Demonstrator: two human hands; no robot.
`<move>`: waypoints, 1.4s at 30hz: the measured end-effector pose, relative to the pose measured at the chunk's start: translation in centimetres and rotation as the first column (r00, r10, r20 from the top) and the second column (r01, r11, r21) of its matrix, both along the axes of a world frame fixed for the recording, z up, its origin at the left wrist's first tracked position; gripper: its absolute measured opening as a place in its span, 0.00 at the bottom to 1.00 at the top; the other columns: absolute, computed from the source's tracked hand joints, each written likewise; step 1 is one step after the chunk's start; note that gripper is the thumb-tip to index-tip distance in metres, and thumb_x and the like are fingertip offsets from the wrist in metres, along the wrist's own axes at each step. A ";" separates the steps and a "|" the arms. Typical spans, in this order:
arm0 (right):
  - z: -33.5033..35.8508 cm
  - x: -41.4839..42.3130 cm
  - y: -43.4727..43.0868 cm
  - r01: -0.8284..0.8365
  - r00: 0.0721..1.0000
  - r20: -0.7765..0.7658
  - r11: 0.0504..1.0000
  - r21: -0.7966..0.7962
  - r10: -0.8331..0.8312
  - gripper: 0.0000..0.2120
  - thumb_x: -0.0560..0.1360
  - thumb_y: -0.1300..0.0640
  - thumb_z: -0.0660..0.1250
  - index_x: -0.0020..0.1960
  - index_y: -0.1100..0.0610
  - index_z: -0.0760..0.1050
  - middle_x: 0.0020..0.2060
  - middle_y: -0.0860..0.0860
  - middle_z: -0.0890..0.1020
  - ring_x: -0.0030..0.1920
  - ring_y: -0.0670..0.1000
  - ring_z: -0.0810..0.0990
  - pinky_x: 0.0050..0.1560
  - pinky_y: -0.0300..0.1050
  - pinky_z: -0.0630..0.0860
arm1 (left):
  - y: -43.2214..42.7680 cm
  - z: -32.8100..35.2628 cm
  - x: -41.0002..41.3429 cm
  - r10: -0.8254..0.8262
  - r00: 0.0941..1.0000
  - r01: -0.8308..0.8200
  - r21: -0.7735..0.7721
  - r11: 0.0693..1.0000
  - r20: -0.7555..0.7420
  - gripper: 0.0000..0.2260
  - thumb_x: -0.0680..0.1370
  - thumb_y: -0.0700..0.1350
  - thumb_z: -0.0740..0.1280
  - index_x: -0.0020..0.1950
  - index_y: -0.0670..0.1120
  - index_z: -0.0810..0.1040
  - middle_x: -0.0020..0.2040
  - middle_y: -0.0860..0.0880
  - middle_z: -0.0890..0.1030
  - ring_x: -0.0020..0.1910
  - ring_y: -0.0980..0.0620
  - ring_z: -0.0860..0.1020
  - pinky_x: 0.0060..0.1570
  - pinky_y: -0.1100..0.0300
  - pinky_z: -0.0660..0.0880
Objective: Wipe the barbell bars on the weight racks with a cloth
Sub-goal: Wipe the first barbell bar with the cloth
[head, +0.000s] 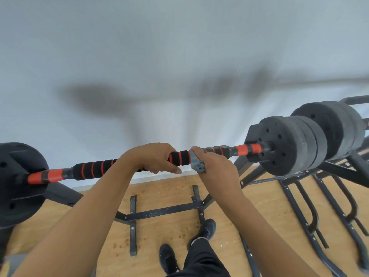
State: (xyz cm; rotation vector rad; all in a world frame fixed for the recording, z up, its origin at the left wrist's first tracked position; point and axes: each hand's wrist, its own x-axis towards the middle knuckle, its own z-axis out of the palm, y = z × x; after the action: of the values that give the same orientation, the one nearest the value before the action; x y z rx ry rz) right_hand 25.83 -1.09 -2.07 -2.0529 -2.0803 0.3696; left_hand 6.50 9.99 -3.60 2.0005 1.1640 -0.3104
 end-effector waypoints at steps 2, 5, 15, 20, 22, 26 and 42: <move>-0.4 0.3 -0.9 -0.004 1.000 -0.017 1.000 -0.003 0.004 0.33 0.81 0.56 0.64 0.80 0.41 0.56 0.52 0.47 0.78 0.47 0.48 0.76 0.41 0.42 0.71 | 1.0 0.9 -0.1 -0.004 0.998 0.015 -0.208 0.978 0.055 0.20 0.76 0.57 0.76 0.57 0.44 0.78 0.38 0.47 0.81 0.32 0.52 0.78 0.37 0.57 0.80; -1.0 0.6 -2.0 0.010 0.999 -0.050 1.000 0.005 -0.010 0.35 0.80 0.55 0.67 0.80 0.40 0.55 0.50 0.46 0.78 0.46 0.48 0.76 0.40 0.41 0.71 | 1.6 1.8 -0.1 0.013 0.997 0.015 -0.387 0.922 0.072 0.22 0.76 0.59 0.76 0.54 0.41 0.78 0.36 0.48 0.81 0.32 0.50 0.78 0.39 0.55 0.79; 0.2 -0.6 1.0 0.045 0.996 -0.083 0.999 0.031 -0.042 0.27 0.80 0.54 0.64 0.78 0.42 0.63 0.58 0.48 0.81 0.53 0.51 0.81 0.51 0.51 0.81 | -5.7 -2.3 1.9 0.080 0.988 0.067 0.832 0.550 -0.132 0.21 0.79 0.68 0.66 0.48 0.50 0.69 0.37 0.54 0.75 0.32 0.53 0.74 0.33 0.58 0.73; -1.5 -0.9 -0.9 0.075 0.976 -0.204 0.997 0.017 -0.070 0.33 0.79 0.60 0.63 0.79 0.40 0.59 0.51 0.46 0.77 0.49 0.49 0.77 0.46 0.46 0.78 | -4.6 -1.6 1.5 0.028 0.982 0.127 0.767 0.629 -0.186 0.21 0.80 0.69 0.60 0.53 0.50 0.70 0.39 0.54 0.78 0.35 0.52 0.79 0.38 0.57 0.79; -2.1 -0.5 -1.6 0.079 0.974 -0.215 0.997 0.026 -0.071 0.35 0.79 0.61 0.64 0.80 0.39 0.57 0.47 0.44 0.73 0.46 0.46 0.73 0.43 0.43 0.74 | -4.1 -0.9 1.6 -0.003 0.981 0.144 0.723 0.676 -0.193 0.23 0.79 0.71 0.57 0.52 0.50 0.68 0.39 0.54 0.77 0.35 0.52 0.78 0.39 0.57 0.78; -2.7 -0.5 -2.4 0.071 0.978 -0.202 0.997 0.043 -0.061 0.36 0.79 0.60 0.66 0.80 0.38 0.55 0.47 0.42 0.73 0.45 0.44 0.72 0.41 0.42 0.75 | -2.4 -0.2 1.4 -0.042 0.986 0.118 0.495 0.861 -0.162 0.29 0.76 0.74 0.57 0.50 0.48 0.75 0.39 0.51 0.80 0.36 0.52 0.79 0.43 0.53 0.81; -0.4 -1.2 1.0 0.050 0.996 -0.081 0.998 0.048 -0.046 0.25 0.80 0.56 0.63 0.75 0.43 0.66 0.53 0.48 0.81 0.49 0.51 0.80 0.46 0.49 0.81 | -5.3 -1.8 0.9 0.036 0.980 0.143 0.812 0.566 -0.198 0.32 0.76 0.73 0.41 0.54 0.50 0.70 0.37 0.54 0.74 0.31 0.53 0.74 0.33 0.58 0.74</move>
State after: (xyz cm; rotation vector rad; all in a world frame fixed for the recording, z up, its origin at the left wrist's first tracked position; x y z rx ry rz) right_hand 24.63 -0.06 -2.44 -2.0219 -1.9703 0.3808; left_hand 7.36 4.72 -5.37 2.8849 1.5586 0.0578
